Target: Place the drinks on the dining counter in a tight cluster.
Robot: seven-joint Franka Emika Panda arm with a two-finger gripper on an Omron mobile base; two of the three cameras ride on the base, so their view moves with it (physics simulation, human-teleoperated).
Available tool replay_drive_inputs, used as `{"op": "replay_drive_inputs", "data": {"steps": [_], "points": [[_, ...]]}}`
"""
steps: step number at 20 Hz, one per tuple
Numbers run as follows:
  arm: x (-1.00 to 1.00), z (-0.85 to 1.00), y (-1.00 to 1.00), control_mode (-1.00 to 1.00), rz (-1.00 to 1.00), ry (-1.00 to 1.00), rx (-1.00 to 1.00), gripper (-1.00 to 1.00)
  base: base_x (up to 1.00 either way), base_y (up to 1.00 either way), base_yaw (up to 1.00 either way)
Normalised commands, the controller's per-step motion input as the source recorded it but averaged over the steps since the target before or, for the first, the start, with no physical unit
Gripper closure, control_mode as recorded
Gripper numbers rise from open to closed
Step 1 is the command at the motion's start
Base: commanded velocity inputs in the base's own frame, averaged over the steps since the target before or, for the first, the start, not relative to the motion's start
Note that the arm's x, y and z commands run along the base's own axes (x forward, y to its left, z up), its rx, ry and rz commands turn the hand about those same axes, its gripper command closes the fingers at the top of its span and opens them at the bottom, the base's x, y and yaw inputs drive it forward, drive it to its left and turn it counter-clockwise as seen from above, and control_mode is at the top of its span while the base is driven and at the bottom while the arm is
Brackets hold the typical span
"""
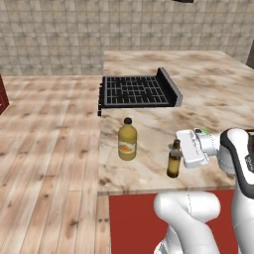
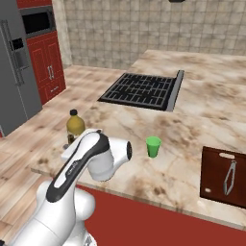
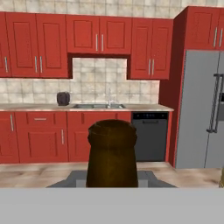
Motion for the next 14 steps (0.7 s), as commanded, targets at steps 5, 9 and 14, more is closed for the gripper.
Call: {"op": "replay_drive_inputs", "data": {"steps": [5, 9, 14], "points": [[0.37, 0.00, -0.19, -1.00, 0.00, 0.00, 0.00, 1.00, 0.00, 0.00, 0.00], [0.29, 0.00, -0.31, -1.00, 0.02, 0.00, 0.00, 1.00, 0.00, 0.00, 0.00], [0.37, 0.00, -0.24, -1.00, 0.03, 0.00, 0.00, 1.00, 0.00, 0.00, 0.00]]}}
